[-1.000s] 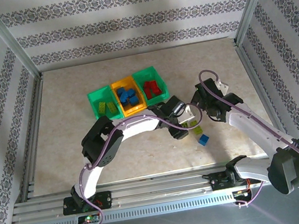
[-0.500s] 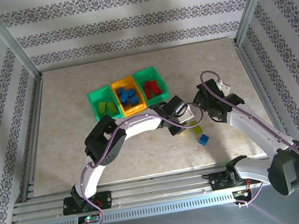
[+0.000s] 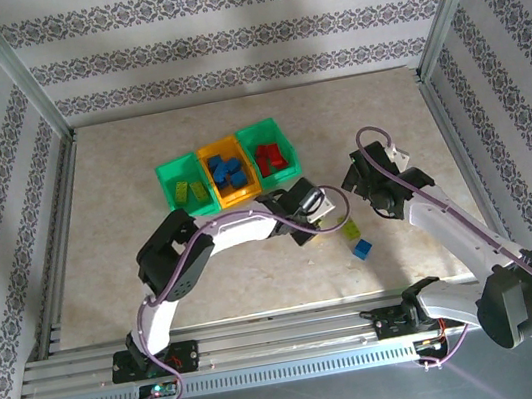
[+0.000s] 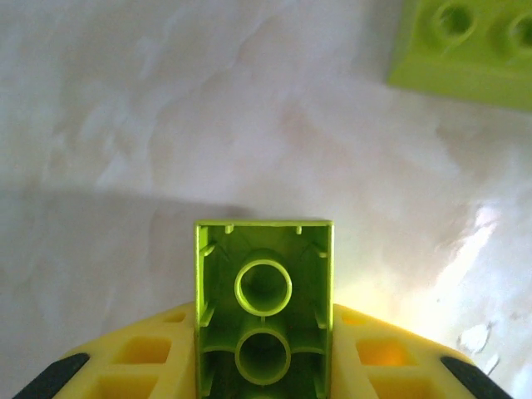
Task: Sort the legos into containers by color
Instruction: Pick up the lego from the center of the table, then place the lego in the container.
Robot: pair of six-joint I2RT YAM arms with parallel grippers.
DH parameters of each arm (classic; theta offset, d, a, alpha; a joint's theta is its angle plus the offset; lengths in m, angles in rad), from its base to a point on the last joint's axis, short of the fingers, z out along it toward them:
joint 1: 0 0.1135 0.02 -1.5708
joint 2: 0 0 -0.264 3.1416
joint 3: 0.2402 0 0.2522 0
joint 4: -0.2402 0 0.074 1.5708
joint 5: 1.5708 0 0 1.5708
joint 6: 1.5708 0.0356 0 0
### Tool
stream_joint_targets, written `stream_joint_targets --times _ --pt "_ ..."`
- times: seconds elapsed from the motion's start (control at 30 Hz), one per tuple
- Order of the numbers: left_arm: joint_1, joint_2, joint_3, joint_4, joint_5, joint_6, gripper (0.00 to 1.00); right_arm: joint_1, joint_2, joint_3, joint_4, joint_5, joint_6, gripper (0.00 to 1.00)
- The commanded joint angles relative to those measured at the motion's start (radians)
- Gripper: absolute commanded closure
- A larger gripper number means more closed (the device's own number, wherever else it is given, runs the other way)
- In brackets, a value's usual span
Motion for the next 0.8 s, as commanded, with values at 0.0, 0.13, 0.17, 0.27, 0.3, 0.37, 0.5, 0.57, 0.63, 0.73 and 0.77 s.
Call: stream_joint_targets --times 0.0,0.13,0.17,0.27,0.3,0.37,0.5,0.57,0.63,0.73,0.77 --pt "0.022 -0.108 -0.068 0.048 -0.078 -0.102 0.91 -0.01 -0.014 -0.013 0.001 -0.001 -0.001 0.02" --pt "0.07 -0.234 -0.177 0.07 -0.088 -0.198 0.91 -0.01 -0.018 -0.016 0.001 -0.003 -0.003 0.02" --pt "0.081 -0.265 -0.2 0.07 -0.09 -0.215 0.91 -0.01 -0.018 -0.017 0.001 -0.004 -0.003 0.02" --pt "0.114 -0.369 -0.278 0.073 -0.109 -0.249 0.91 -0.009 -0.011 -0.013 -0.001 -0.013 -0.005 0.02" --pt "0.121 -0.404 -0.299 0.069 -0.12 -0.257 0.91 -0.01 -0.008 -0.01 -0.001 -0.017 -0.006 0.02" --pt "0.132 -0.464 -0.334 0.058 -0.152 -0.265 0.91 -0.01 0.0 -0.007 -0.001 -0.021 -0.008 0.02" --pt "0.153 -0.572 -0.382 0.026 -0.22 -0.286 0.9 -0.01 0.014 -0.001 0.002 -0.027 -0.004 0.02" --pt "0.173 -0.609 -0.393 0.008 -0.246 -0.302 0.9 -0.008 0.021 0.004 0.005 -0.029 -0.004 0.02" --pt "0.201 -0.644 -0.399 -0.012 -0.263 -0.322 0.9 -0.008 0.031 0.008 0.007 -0.03 -0.004 0.02" --pt "0.255 -0.685 -0.407 -0.03 -0.264 -0.345 0.88 -0.007 0.047 0.019 0.011 -0.036 -0.005 0.02" --pt "0.27 -0.695 -0.409 -0.036 -0.261 -0.351 0.88 -0.007 0.053 0.023 0.012 -0.038 -0.006 0.02"
